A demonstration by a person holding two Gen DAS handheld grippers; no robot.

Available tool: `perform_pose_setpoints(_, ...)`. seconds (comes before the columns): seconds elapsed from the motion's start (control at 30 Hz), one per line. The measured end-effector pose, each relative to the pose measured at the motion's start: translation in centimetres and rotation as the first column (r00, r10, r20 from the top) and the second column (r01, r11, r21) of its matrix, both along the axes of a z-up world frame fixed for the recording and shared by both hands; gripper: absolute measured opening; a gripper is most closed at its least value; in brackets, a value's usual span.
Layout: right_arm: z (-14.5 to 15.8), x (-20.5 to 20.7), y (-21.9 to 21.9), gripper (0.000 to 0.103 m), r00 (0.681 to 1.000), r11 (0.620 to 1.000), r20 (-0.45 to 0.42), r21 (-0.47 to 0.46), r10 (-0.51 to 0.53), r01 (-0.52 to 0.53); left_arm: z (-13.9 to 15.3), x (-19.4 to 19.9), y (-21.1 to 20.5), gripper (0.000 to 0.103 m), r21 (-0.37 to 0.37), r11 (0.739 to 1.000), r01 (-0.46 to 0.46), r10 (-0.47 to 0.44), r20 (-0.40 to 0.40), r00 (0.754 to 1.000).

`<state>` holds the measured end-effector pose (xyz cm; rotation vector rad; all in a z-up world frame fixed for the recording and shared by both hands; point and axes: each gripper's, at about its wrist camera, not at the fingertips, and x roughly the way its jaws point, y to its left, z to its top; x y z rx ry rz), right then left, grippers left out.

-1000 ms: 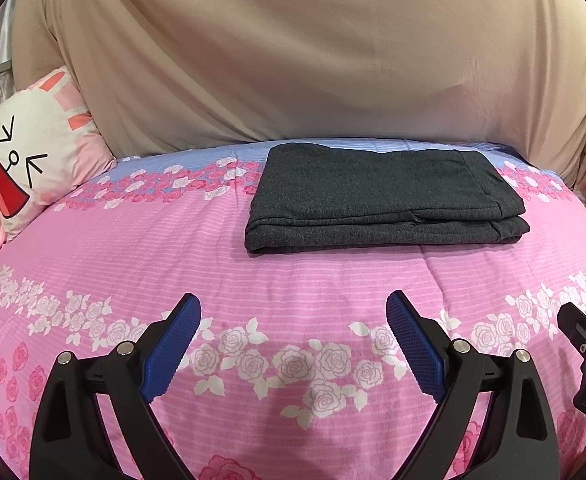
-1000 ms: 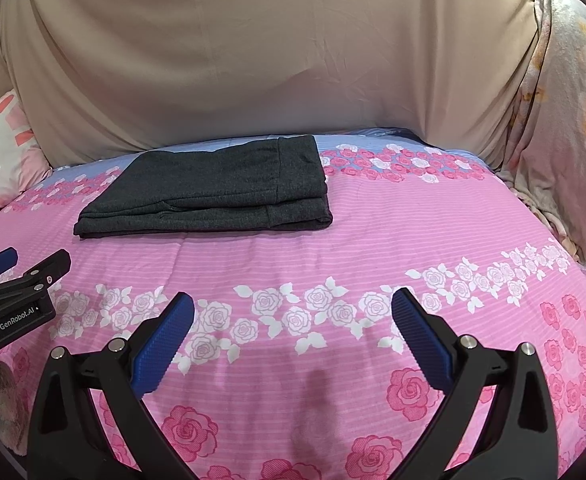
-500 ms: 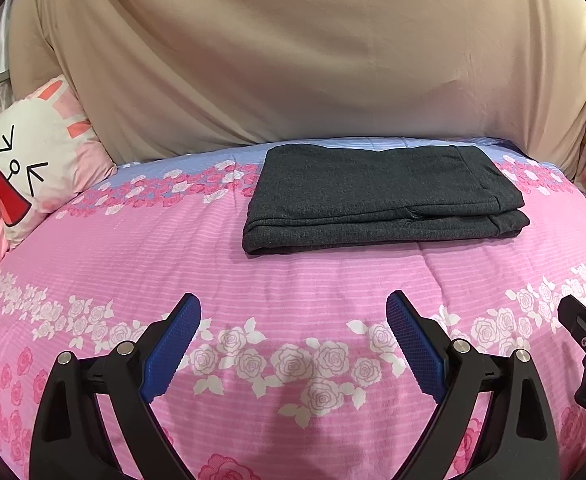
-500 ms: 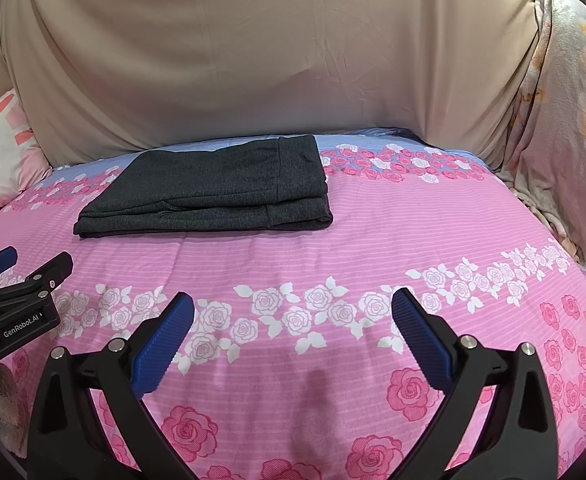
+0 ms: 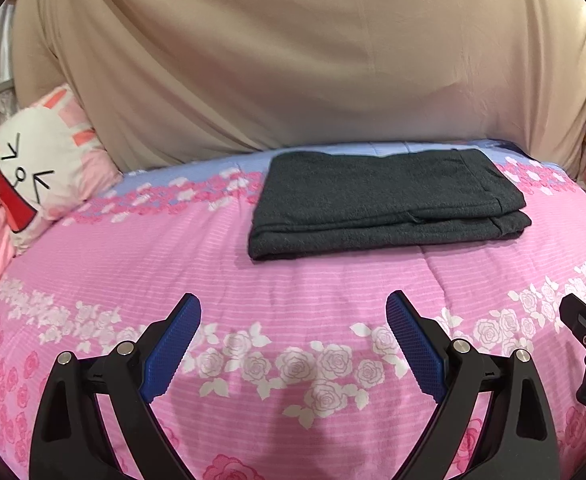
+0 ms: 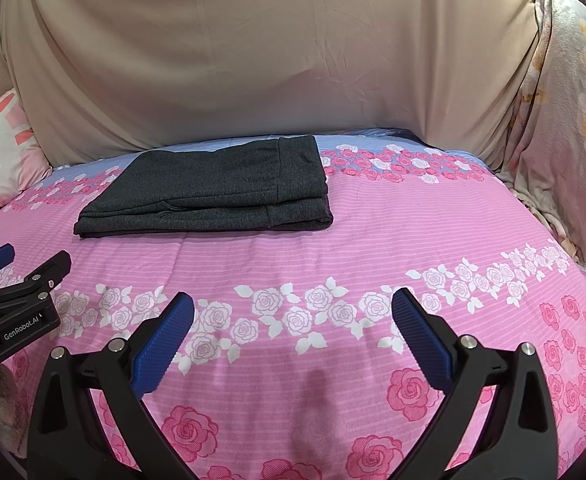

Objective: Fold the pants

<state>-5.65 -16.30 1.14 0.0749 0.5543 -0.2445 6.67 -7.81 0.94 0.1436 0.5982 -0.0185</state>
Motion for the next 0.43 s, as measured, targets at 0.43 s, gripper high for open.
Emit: perform_pose_setpoints(0.43,0.01,0.05,-0.1,0.097,1.0,1.0,0.0,0.003,0.009,-0.009,-0.2,0.33,-0.17,0.092,0.01,1.0,0.028,-0.027,-0.034,0.999)
